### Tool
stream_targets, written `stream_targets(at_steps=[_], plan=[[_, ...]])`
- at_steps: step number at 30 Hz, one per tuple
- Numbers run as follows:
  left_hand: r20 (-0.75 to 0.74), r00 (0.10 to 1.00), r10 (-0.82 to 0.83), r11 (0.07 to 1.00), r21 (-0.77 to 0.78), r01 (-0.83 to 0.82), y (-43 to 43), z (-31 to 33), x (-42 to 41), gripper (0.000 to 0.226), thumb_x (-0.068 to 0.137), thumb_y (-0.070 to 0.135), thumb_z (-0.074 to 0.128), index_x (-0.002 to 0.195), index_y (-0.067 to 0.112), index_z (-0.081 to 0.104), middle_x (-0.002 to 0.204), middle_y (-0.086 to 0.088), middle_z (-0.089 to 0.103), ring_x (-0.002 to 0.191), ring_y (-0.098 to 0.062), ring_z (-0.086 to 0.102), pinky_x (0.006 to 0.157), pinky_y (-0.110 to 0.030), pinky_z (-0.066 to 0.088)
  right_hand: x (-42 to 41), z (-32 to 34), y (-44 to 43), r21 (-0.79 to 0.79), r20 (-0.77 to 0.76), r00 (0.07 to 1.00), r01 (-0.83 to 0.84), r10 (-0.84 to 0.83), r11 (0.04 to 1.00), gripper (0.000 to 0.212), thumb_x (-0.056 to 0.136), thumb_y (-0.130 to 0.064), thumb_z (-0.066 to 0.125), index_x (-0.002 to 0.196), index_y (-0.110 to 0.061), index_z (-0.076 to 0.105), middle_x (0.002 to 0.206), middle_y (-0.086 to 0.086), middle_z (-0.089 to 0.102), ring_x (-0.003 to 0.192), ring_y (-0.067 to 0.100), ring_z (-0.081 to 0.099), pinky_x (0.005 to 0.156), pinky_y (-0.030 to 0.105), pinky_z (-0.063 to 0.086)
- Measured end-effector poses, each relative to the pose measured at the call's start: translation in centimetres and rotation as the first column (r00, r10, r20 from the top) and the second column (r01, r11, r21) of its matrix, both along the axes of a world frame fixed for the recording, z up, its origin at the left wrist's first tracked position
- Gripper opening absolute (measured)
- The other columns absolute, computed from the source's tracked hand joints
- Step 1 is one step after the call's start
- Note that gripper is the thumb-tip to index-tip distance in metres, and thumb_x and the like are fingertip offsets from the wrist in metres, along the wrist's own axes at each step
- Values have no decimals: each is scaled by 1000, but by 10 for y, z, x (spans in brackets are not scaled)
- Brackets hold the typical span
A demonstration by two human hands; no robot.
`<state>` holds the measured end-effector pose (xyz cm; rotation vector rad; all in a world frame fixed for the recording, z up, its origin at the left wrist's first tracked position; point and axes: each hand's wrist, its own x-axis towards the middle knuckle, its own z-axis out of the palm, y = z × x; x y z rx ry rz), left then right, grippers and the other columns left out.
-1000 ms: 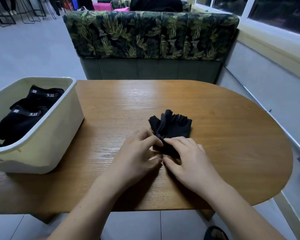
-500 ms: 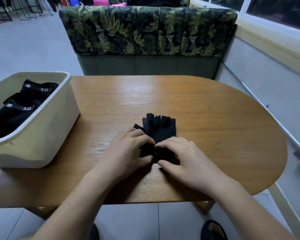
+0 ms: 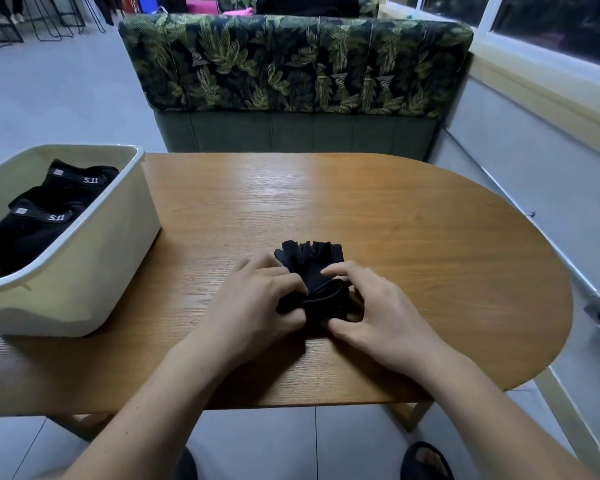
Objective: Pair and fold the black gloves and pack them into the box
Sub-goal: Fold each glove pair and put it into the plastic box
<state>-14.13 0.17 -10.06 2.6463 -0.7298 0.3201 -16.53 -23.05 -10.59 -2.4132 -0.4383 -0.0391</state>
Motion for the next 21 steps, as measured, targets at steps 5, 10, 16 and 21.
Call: stream_targets(at_steps=[5,10,16,21], plan=[[13,999,-33,999,-13,33,2,0,-4,28,82,47,58,97,29,73,105,16,73,125,-9,60,104,-31,36,2,1,-2,74,22,999,-42,40,996,39,83,-17,74,114,-35,59,99,-12,67,87,12,61,77,33,50],[24,997,-67,996,-54,68,5,5,-10,35,82,54,69,104,26,71,108,17,73,141,-3,52,114,-31,37,4,3,-5,158,-6,998,-55,56,986,24,92,-14,72,101,-33,59,82,-1,68,73,21,64,71,47,52],[-68,998,-7,995,-99,0,7,9,-13,31,86,53,67,106,30,62,97,15,63,86,-13,60,76,-36,52,6,1,-9,228,-2,999,-33,35,973,13,103,-26,68,104,-36,60,88,-7,72,78,19,68,73,46,55],[-127,990,57,984,-163,-77,10,10,-11,27,92,50,69,97,25,61,90,11,65,82,-14,62,71,-38,51,7,-1,-5,256,30,998,44,-54,966,6,104,-27,67,105,-30,63,82,-10,72,70,11,65,62,31,47]])
